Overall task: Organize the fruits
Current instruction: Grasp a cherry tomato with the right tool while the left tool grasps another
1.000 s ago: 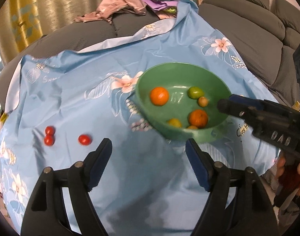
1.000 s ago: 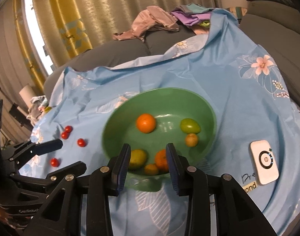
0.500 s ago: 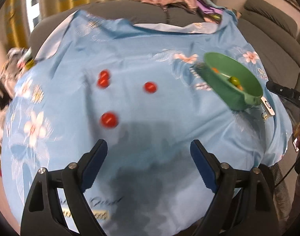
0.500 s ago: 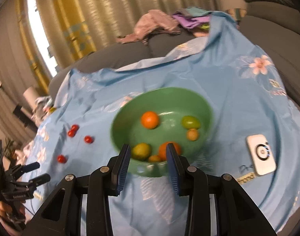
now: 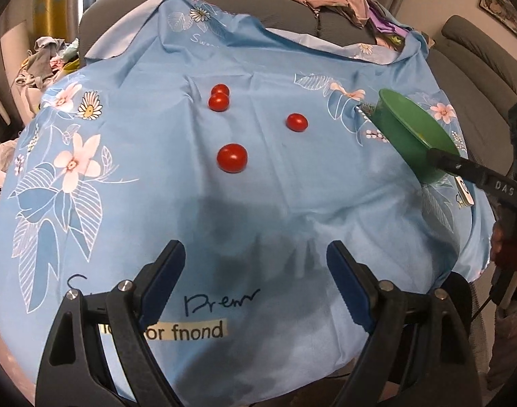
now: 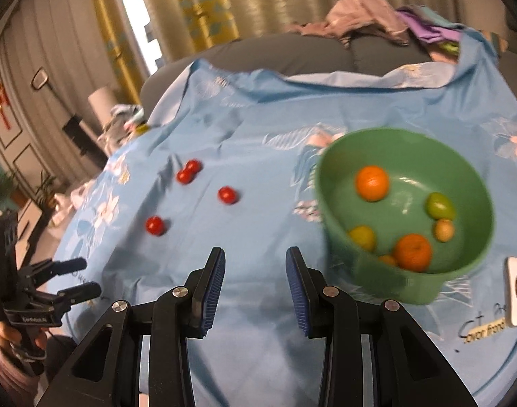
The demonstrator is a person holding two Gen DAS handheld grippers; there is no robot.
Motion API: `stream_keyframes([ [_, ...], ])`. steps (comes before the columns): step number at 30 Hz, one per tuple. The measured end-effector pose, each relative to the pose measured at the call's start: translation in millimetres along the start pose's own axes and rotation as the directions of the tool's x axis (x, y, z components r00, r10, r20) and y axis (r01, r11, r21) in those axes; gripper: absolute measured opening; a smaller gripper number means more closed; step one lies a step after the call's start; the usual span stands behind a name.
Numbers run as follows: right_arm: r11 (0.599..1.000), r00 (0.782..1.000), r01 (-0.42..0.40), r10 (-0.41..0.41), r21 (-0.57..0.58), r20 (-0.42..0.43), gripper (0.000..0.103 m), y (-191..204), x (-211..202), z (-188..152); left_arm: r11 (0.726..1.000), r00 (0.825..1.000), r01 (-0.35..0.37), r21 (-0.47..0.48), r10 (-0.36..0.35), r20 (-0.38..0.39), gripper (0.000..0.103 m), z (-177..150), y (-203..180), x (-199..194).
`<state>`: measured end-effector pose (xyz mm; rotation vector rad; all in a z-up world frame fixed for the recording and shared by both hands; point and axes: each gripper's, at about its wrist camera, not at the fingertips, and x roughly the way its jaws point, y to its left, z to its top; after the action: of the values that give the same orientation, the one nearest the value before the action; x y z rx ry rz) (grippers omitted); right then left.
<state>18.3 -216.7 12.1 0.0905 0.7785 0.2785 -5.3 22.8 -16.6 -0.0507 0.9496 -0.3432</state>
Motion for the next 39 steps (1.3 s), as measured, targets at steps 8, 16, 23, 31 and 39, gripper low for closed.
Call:
stream_keyframes([
  [8, 0.999, 0.998, -0.014, 0.011, -0.048, -0.063, 0.037, 17.8, 25.1, 3.2, 0.999, 1.0, 0.03, 0.017, -0.03, 0.002, 0.085, 13.4, 3.5, 10.7],
  [16, 0.996, 0.995, -0.031, 0.023, -0.083, -0.096, 0.037, 31.2, 54.5, 16.0, 0.998, 0.998, 0.06, 0.036, -0.06, 0.0, 0.085, 43.3, 5.3, 30.9],
  [23, 0.996, 0.994, -0.026, 0.016, -0.091, -0.112, 0.037, 30.4, 78.9, 31.4, 0.996, 0.998, 0.066, 0.051, -0.065, -0.025, 0.073, 63.8, 4.6, 58.7],
  [31, 0.994, 0.993, -0.025, 0.012, -0.103, -0.121, 0.037, 26.8, 99.3, 43.4, 0.996, 0.998, 0.019, 0.084, -0.014, -0.056, 0.066, 76.2, 5.5, 83.9],
  [39, 0.993, 0.99, -0.028, 0.011, -0.115, -0.144, 0.037, 27.0, 122.1, 52.6, 0.988, 0.996, -0.044, 0.147, 0.054, -0.07, 0.053, 77.5, 3.9, 97.8],
])
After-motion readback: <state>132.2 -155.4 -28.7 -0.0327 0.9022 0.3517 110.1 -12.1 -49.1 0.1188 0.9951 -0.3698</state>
